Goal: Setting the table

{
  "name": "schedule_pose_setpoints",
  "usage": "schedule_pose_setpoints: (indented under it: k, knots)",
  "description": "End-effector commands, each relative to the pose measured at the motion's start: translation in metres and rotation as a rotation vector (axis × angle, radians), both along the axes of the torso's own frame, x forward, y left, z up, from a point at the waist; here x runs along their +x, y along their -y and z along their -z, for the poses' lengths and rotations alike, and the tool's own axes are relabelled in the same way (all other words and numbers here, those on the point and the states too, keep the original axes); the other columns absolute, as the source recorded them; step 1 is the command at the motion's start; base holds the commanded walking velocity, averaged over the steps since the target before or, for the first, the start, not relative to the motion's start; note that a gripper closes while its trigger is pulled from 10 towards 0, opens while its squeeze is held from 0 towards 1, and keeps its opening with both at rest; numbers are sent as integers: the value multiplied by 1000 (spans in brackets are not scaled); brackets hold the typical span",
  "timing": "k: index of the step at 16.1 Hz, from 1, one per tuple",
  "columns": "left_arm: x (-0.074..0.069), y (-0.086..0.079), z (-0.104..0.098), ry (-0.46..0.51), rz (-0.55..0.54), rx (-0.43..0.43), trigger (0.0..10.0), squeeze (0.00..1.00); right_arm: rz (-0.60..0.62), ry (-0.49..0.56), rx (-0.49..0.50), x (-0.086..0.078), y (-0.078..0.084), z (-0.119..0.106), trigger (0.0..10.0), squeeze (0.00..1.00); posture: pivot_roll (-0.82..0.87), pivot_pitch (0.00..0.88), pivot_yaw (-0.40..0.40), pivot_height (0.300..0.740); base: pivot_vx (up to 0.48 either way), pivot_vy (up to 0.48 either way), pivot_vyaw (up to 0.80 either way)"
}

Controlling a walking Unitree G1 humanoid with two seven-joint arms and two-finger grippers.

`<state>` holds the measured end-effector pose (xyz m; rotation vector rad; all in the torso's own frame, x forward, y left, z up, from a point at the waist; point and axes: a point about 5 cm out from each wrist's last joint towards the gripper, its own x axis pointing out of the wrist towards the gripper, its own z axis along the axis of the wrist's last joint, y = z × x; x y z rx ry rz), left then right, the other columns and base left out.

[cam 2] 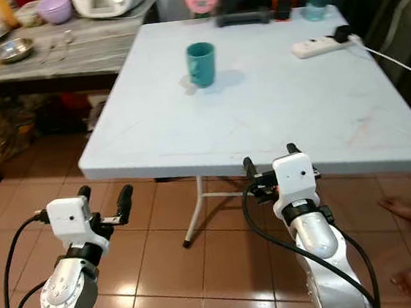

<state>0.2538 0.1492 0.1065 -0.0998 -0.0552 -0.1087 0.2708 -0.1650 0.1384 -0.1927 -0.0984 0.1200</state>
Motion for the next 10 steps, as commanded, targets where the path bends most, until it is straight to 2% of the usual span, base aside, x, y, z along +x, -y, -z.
schedule_pose_setpoints:
  k: [1, 4, 10]
  knots:
    - [0, -1, -2, 12, 4, 9, 10000, 0, -17, 24, 0, 1, -5, -5, 10000, 0, -180, 105, 64, 740, 0, 0, -750]
    - [-1, 0, -3, 19, 19, 12, 10000, 0, -37, 46, -4, 2, -9, -9, 10000, 0, -180, 105, 64, 740, 81, 0, 0]
    - [-1, 4, -3, 24, 56, 20, 10000, 0, -46, 50, -10, 4, -13, -9, 10000, 0, -176, 105, 68, 740, 362, 0, 0]
